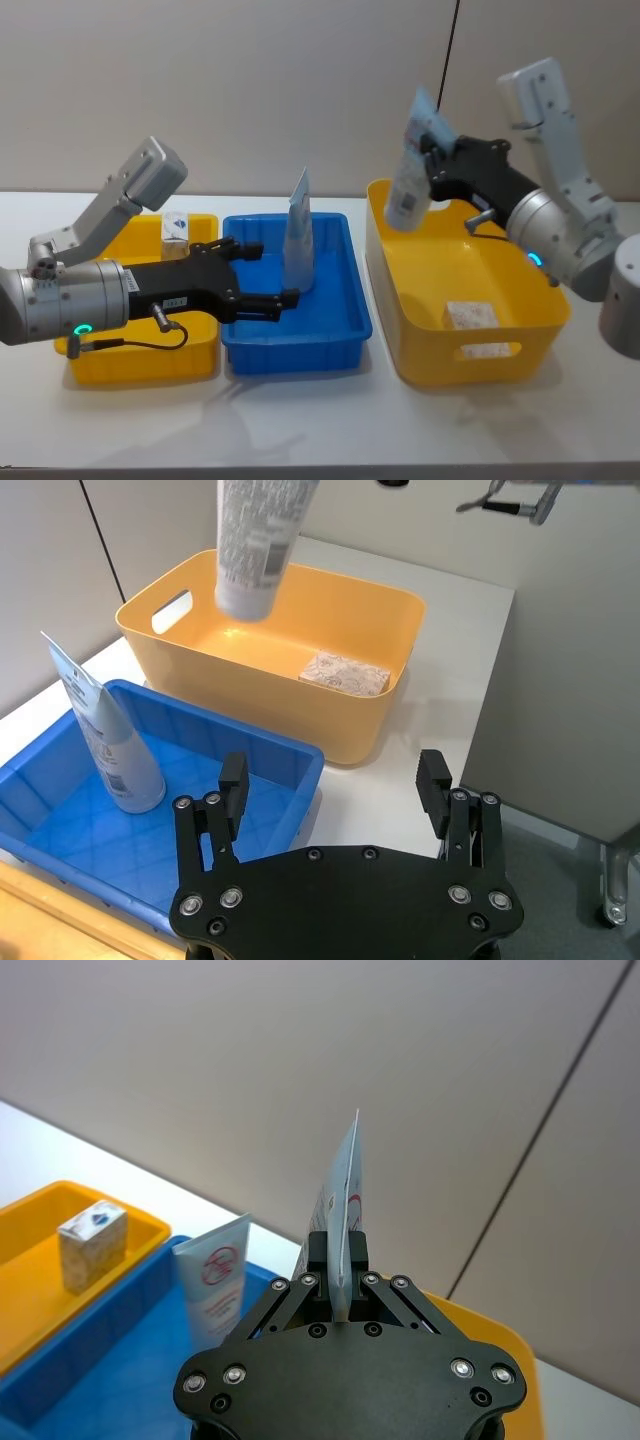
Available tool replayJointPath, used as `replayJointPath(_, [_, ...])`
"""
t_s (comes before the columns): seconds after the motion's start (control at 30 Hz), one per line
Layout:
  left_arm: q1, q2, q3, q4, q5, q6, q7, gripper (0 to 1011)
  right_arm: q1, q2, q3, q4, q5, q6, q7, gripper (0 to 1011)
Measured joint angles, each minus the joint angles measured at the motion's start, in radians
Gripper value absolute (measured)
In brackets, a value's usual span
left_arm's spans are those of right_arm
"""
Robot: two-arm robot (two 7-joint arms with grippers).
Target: Bimanual collaborative sorting of washing and personal care products
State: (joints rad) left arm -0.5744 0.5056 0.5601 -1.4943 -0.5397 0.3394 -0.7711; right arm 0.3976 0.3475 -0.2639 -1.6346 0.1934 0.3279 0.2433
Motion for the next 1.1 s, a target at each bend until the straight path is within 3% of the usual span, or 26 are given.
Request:
replayJointPath(0.3, [0.0, 0.0, 0.0, 0.0, 0.0, 0.0, 0.0, 1001, -0.026, 0.012, 0.061, -0.028, 0.016, 0.034, -0.018, 71])
replayJointPath(0.73, [0.0, 0.0, 0.0, 0.0, 0.0, 0.0, 0.0, 1001, -0.076, 0.011, 0.098, -0.043, 0.023, 0.071, -0.032, 74])
replayJointPath(1.07, [0.0, 0.0, 0.0, 0.0, 0.0, 0.0, 0.0, 1001, -0.096, 0.008, 0.108, -0.047, 0.025, 0.083, -0.036, 359])
replayJointPath(1.1, [0.0, 0.0, 0.0, 0.0, 0.0, 0.0, 0.0, 1001, -0.096, 0.008, 0.108, -0.047, 0.025, 0.083, -0.036, 426])
